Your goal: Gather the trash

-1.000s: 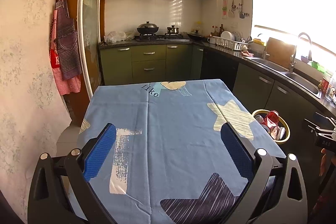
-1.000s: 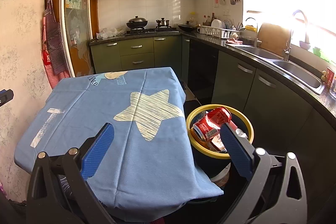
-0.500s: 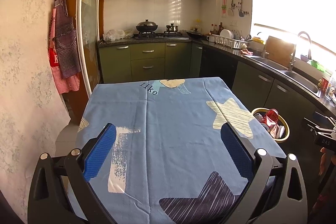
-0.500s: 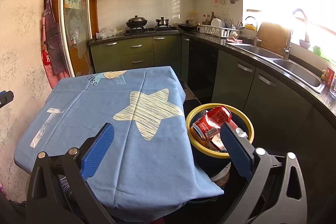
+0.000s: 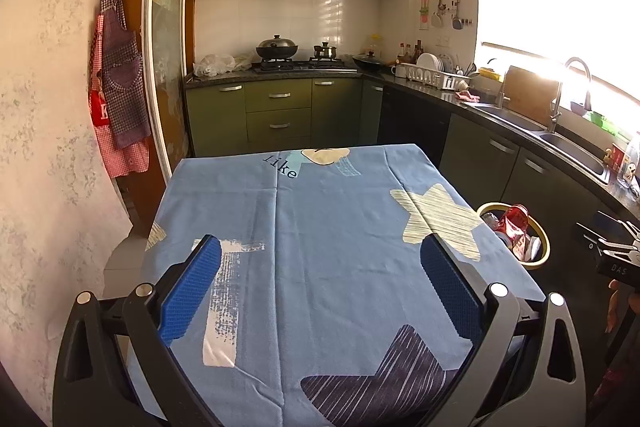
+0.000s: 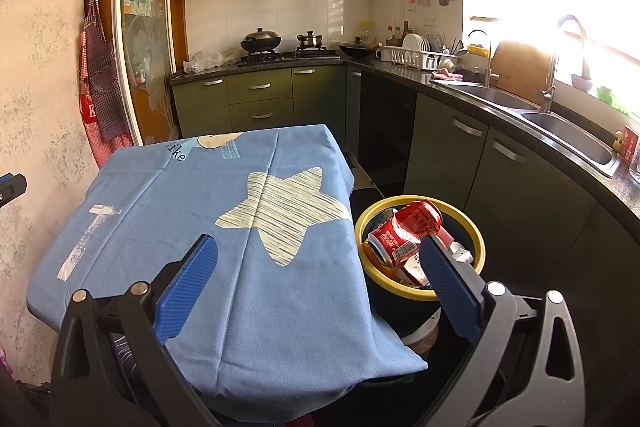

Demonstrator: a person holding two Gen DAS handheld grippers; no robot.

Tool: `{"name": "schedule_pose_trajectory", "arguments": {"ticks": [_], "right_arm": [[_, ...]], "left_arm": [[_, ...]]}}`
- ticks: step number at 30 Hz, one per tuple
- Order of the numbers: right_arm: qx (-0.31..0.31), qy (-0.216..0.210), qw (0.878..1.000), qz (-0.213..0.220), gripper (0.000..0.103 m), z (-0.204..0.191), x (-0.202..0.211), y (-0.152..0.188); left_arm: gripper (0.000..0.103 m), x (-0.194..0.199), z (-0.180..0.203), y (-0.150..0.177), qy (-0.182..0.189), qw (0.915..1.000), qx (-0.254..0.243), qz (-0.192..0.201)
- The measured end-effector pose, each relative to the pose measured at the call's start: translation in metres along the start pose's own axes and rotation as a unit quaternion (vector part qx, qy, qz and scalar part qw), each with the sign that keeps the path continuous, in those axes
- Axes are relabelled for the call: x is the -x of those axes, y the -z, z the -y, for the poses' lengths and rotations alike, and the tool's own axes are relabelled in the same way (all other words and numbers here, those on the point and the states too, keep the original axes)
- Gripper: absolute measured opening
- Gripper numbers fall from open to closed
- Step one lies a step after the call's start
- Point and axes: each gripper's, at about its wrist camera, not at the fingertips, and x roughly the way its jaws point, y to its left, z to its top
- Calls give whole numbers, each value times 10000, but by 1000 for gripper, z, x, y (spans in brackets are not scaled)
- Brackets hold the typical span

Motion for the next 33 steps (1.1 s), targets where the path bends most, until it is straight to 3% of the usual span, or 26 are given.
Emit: {"name": "schedule_pose_trajectory", "arguments": {"ticks": [26, 33], "right_arm": [[3, 3, 10000, -29, 96, -1, -2, 4], [-12, 3, 10000, -53, 96, -3, -5, 7]], "left_arm": [[98, -10, 6, 3, 109, 9999, 7, -127], [98, -10, 10, 5, 83, 9999, -48, 55]]}}
